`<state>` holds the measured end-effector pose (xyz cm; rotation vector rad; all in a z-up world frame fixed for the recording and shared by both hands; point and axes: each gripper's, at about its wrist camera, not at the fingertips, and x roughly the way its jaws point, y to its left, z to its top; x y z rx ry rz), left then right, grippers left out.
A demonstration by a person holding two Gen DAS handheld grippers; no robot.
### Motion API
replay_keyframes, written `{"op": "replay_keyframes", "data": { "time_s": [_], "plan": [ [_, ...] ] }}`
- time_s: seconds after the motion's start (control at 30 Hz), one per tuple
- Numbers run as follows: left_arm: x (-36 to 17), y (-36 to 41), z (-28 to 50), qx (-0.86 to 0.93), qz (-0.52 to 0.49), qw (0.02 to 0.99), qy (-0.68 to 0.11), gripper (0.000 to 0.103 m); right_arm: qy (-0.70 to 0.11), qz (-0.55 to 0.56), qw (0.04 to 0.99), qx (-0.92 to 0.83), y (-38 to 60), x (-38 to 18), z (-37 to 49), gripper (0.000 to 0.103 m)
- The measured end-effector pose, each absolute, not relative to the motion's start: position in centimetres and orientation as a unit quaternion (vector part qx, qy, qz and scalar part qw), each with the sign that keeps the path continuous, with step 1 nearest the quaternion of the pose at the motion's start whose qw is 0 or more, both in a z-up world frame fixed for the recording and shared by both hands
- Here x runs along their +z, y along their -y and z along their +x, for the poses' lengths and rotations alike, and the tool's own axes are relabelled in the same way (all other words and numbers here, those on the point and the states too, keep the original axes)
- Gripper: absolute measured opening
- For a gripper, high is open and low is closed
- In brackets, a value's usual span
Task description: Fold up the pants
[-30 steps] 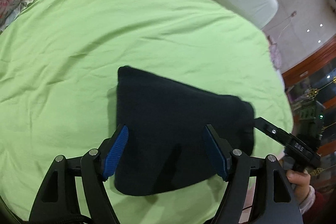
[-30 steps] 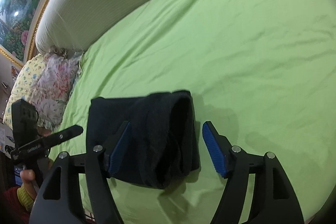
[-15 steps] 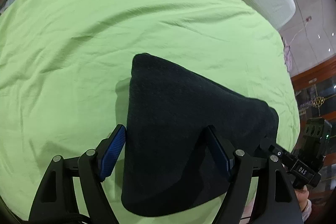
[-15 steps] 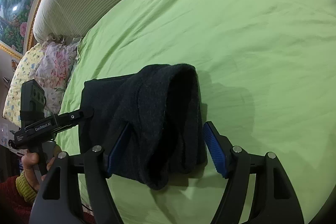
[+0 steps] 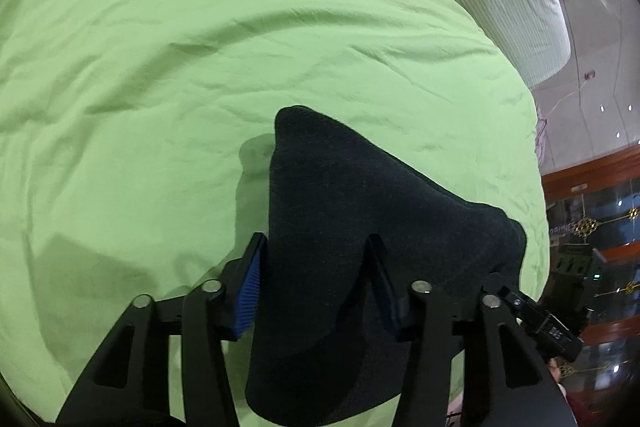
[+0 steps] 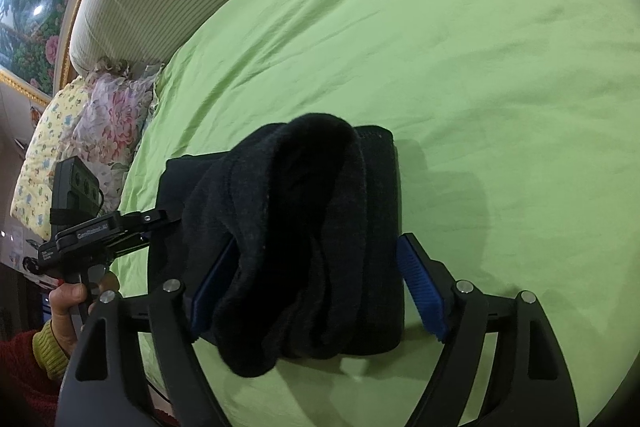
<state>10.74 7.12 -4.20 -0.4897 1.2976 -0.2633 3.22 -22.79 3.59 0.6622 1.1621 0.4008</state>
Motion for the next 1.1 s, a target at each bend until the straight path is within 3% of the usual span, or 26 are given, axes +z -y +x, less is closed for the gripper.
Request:
{"op": "replay_keyframes", "data": {
  "time_s": [0.1, 0.3, 0.47, 0.57, 0.8, 0.9, 1.1],
  "plan": [
    [-3.6, -7.1, 10.2, -0.113, -0.217, 0.762, -0.599, 0.067, -0.537, 0.315, 0.760, 0.187, 23.1, 3.4, 3.0, 0.081],
    [-3.3, -6.2, 9.1, -0.137, -0.209, 0.754, -0.607, 0.073, -0.534, 0.328, 0.756, 0.189, 23.2, 3.0, 2.9, 0.081],
    [-4.1, -4.9, 8.9, -0.133, -0.187, 0.757, -0.612, 0.073, -0.538, 0.357, 0.741, 0.186, 23.3, 1.5, 3.0, 0.081],
    [-4.1, -5.2, 8.8, -0.133, -0.196, 0.759, -0.607, 0.068, -0.535, 0.347, 0.748, 0.185, 23.1, 2.0, 2.8, 0.078],
    [-3.1, -5.1, 8.3, -0.154, -0.191, 0.773, -0.585, 0.036, -0.522, 0.333, 0.755, 0.214, 22.9, 3.8, 2.7, 0.047],
    [-2.4, -5.2, 8.1, -0.156, -0.187, 0.778, -0.579, 0.030, -0.512, 0.329, 0.761, 0.227, 22.6, 4.9, 2.9, 0.044],
    [-0.2, -6.5, 7.6, -0.156, -0.205, 0.790, -0.557, 0.028, -0.487, 0.329, 0.768, 0.253, 22.0, 7.3, 3.2, 0.043]
  ]
}}
